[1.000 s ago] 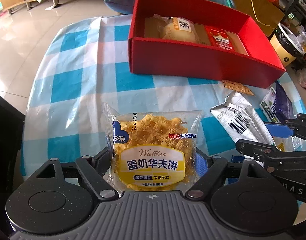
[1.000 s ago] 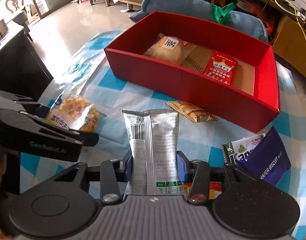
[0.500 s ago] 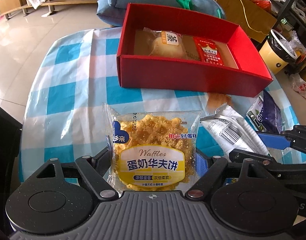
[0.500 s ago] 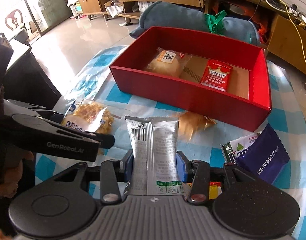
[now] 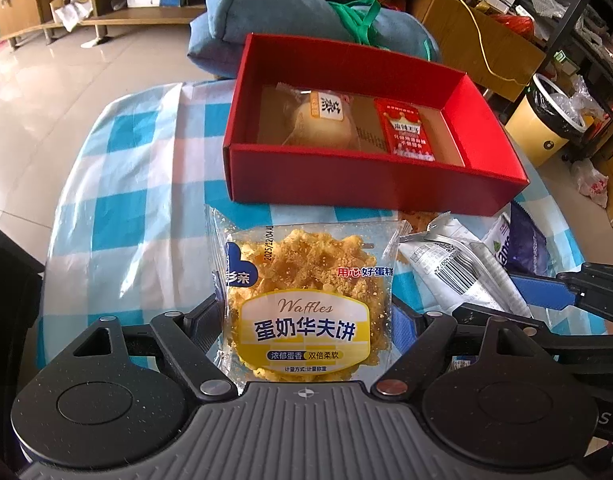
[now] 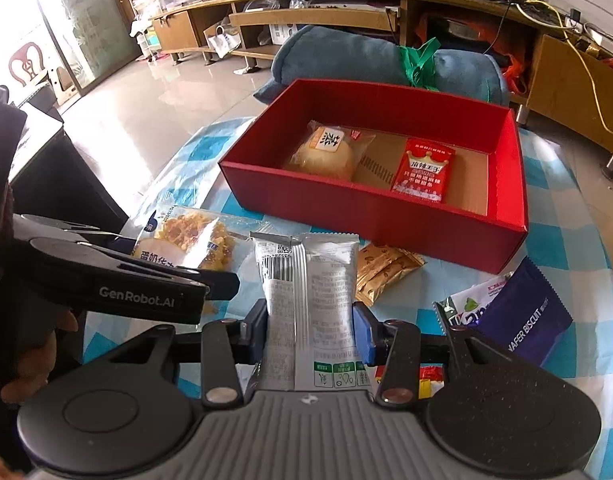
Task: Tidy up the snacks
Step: 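Carry the waffle and white packet over the red box with both tools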
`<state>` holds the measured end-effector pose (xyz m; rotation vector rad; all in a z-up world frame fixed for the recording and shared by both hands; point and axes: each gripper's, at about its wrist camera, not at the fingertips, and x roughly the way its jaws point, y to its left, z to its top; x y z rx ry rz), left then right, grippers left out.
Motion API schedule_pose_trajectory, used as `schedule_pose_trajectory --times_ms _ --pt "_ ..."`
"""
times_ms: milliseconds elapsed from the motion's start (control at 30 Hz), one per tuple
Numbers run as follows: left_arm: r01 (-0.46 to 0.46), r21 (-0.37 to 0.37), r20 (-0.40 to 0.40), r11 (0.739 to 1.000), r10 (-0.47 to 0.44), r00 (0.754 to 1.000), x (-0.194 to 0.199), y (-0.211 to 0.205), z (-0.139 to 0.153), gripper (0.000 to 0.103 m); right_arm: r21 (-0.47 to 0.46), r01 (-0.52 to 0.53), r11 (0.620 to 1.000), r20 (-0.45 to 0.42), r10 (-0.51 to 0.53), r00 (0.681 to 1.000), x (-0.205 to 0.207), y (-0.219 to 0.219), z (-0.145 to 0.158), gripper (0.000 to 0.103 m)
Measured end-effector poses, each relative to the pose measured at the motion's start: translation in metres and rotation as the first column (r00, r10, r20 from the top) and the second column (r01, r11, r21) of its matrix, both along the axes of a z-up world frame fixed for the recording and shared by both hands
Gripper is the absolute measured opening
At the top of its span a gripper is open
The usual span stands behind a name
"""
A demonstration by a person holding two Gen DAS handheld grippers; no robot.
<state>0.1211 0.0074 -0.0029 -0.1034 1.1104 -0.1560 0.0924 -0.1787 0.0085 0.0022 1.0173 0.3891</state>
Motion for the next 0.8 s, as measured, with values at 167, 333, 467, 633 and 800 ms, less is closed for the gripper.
schedule_pose_trajectory --times_ms 167,333,467,633,800 --pt "0.003 0.002 0.02 1.0 -0.003 1.0 0.006 -0.005 0.007 0.086 0.011 0.015 1.0 0.016 -0.015 1.0 0.005 -0.003 0.006 0.039" --pt "0.01 0.002 0.047 1.0 -0.01 0.999 0.014 -0.014 0.016 0.085 0.036 0.028 0.999 0.045 -0.029 0.999 0.01 -0.008 0.015 0.033" --pt "0.013 0.003 0.063 1.0 -0.013 0.998 0.021 -0.019 0.02 0.085 0.051 0.053 0.997 0.047 -0.055 0.997 0.019 -0.013 0.017 0.03" --pt "0.014 0.013 0.038 1.0 -0.014 0.999 0.022 -0.017 0.01 0.086 -0.016 0.043 0.999 -0.03 -0.043 0.999 0.027 -0.015 -0.006 0.03" --pt "-0.036 -0.011 -0.019 0.999 0.035 0.999 0.021 0.001 -0.001 0.086 -0.079 -0.087 0.993 -0.108 0.078 0.991 0.03 0.015 -0.031 0.042"
